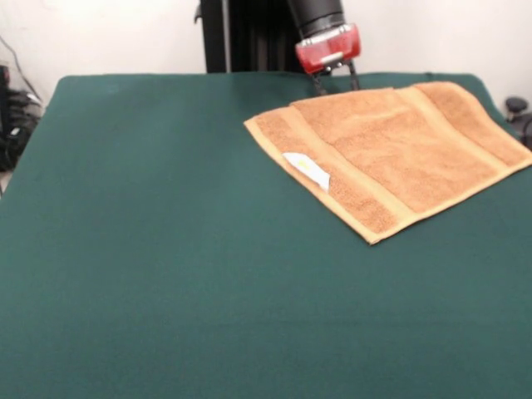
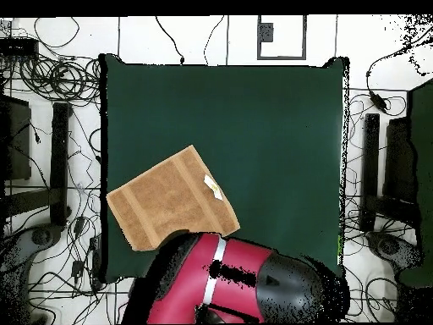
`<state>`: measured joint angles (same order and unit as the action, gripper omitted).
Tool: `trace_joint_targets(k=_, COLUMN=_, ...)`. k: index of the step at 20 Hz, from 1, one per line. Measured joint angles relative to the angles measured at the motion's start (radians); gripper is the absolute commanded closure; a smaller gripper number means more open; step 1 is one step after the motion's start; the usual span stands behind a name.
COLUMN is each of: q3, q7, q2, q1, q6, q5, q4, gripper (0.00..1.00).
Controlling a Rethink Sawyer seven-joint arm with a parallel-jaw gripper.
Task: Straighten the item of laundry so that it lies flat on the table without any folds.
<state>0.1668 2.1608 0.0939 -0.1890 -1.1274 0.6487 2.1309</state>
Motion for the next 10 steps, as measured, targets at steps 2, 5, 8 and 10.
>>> trace_joint_targets(k=2, q3=-0.004, q7=0.0, q2=0.002, q1=-0.006, q6=0.005, q5=0.002, q4=0.001, gripper=0.0)
trace_joint_targets(k=5, q3=-0.007, q7=0.0, q2=0.002, q1=-0.01, q6=0.006, q5=0.003, q4=0.002, gripper=0.0)
trace_joint_targets(k=8, q3=-0.007, q7=0.0, q2=0.002, q1=-0.01, q6=0.006, q5=0.004, q4=0.002, gripper=0.0)
trace_joint_targets(k=10, q3=-0.008, q7=0.0, q2=0.002, q1=-0.011, q6=0.006, q5=0.005, q4=0.002, gripper=0.0)
